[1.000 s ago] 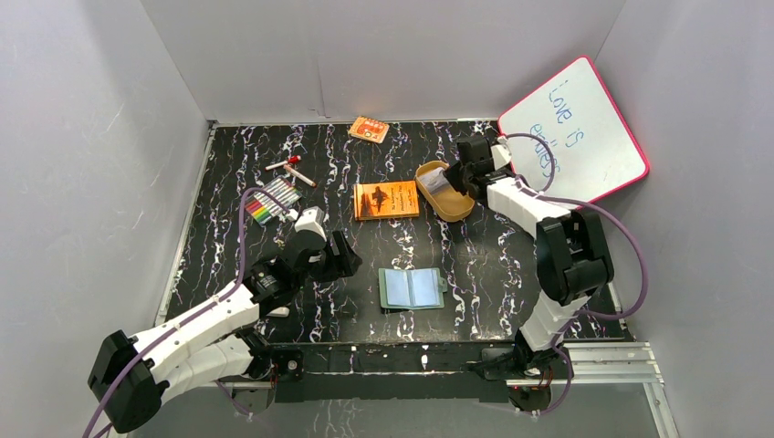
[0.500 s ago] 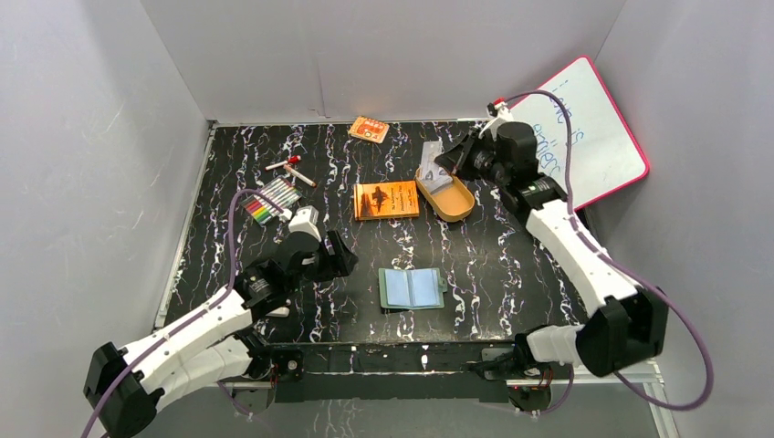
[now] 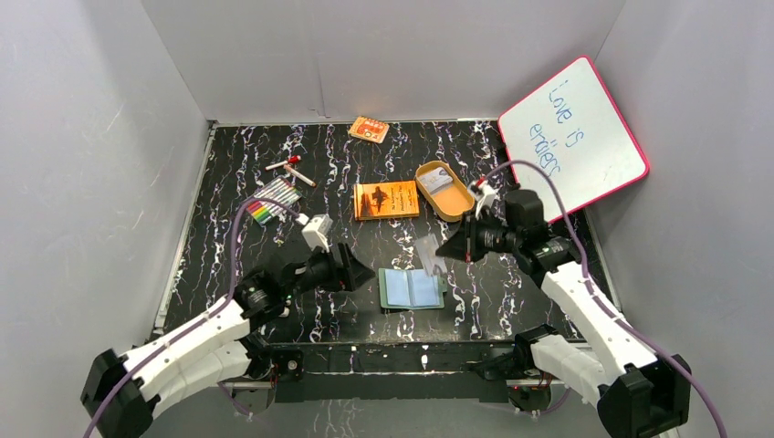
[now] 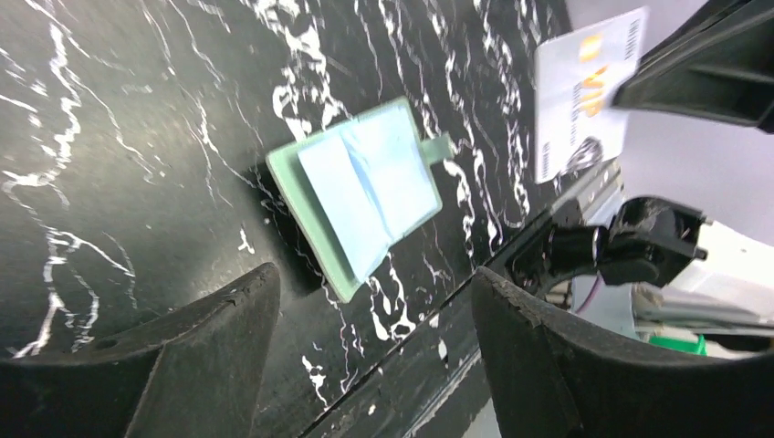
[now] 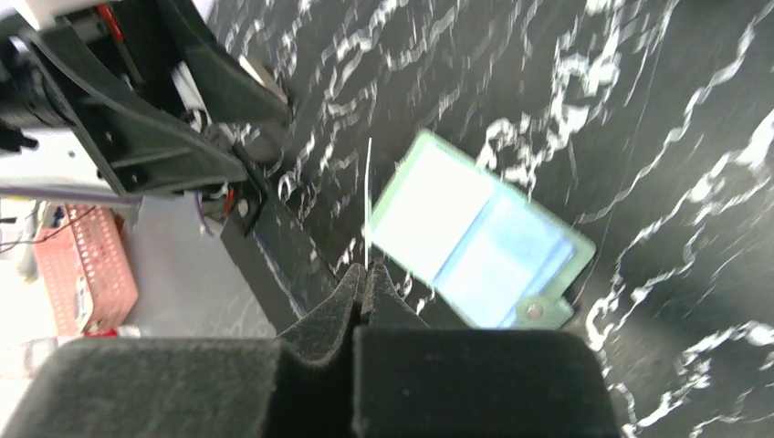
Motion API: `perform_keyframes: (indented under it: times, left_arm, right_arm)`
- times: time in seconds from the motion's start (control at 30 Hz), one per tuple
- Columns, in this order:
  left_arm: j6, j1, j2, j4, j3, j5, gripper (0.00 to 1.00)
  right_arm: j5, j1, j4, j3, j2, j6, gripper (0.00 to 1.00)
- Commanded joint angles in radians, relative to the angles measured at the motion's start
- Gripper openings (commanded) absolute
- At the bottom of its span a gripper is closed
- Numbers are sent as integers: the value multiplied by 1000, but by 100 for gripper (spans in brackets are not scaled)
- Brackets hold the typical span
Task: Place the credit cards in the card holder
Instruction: Insert the credit card into the card holder.
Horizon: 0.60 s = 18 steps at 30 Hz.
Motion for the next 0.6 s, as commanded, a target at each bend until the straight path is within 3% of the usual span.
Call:
perform_keyframes:
  times: [0.0,0.2,0.57]
  left_arm:
    - [-41,4,133,129,-26,167,74]
    - [-75,6,288,151,-21,137,74]
    - [-84,6,502,293,-12,182,66]
  right_arm:
    - [-122,-3,143,-160,-9,102,0]
    - [-129,-2,386,-323,6,279,0]
    - [-50,-3,517,-411,115,356,0]
